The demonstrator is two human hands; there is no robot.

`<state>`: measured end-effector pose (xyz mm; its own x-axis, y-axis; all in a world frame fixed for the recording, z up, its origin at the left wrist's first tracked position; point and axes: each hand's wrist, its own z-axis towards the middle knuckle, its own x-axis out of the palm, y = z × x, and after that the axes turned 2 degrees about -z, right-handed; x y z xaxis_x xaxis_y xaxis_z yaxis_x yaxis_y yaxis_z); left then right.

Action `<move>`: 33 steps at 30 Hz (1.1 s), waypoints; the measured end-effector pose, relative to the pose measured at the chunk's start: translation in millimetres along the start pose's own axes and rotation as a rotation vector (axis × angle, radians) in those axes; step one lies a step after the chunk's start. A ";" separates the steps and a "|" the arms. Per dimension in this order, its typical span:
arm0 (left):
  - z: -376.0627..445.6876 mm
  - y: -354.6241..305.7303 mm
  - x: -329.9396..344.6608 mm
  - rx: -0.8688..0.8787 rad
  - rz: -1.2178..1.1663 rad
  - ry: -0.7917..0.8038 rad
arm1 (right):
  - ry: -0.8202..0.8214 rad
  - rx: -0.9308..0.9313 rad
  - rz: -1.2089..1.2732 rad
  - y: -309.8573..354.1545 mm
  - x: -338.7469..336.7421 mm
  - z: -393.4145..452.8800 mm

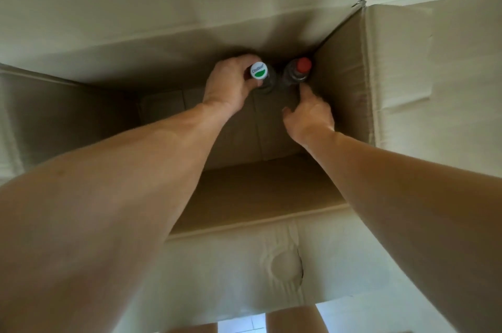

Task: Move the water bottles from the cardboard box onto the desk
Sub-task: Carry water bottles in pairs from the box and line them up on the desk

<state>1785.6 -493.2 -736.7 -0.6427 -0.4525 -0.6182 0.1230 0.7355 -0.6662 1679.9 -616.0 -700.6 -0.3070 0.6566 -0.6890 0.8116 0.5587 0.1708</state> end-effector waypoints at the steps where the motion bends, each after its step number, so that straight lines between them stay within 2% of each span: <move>1: -7.1 5.8 -6.2 0.010 0.007 0.001 | -0.025 -0.005 0.012 2.2 -0.6 5.0; 5: -35.7 32.0 -32.9 0.033 0.090 -0.007 | -0.165 -0.090 -0.024 9.9 1.0 27.8; 11: -63.4 76.5 -55.0 -0.033 0.124 0.003 | -0.196 -0.100 -0.159 13.5 11.6 58.2; 15: -66.8 87.9 -48.9 -0.042 0.071 -0.023 | -0.259 -0.205 -0.209 9.6 17.8 61.0; 19: -61.0 87.6 -35.8 -0.141 0.029 0.016 | -0.196 -0.295 -0.243 12.9 32.8 46.7; 27: -38.6 106.1 -18.4 -0.274 0.004 0.116 | -0.070 -0.495 -0.112 33.1 67.2 35.2; 30: -28.6 116.3 -13.9 -0.281 -0.007 0.126 | -0.044 -0.497 -0.051 34.9 78.7 44.9; 33: -20.7 124.4 -5.5 -0.270 -0.051 0.124 | 0.060 -0.442 -0.013 30.3 86.7 58.1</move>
<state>1788.9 -388.8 -807.6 -0.7323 -0.4394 -0.5203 -0.1066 0.8285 -0.5498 1706.8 -571.6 -796.1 -0.3547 0.6686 -0.6536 0.5208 0.7218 0.4558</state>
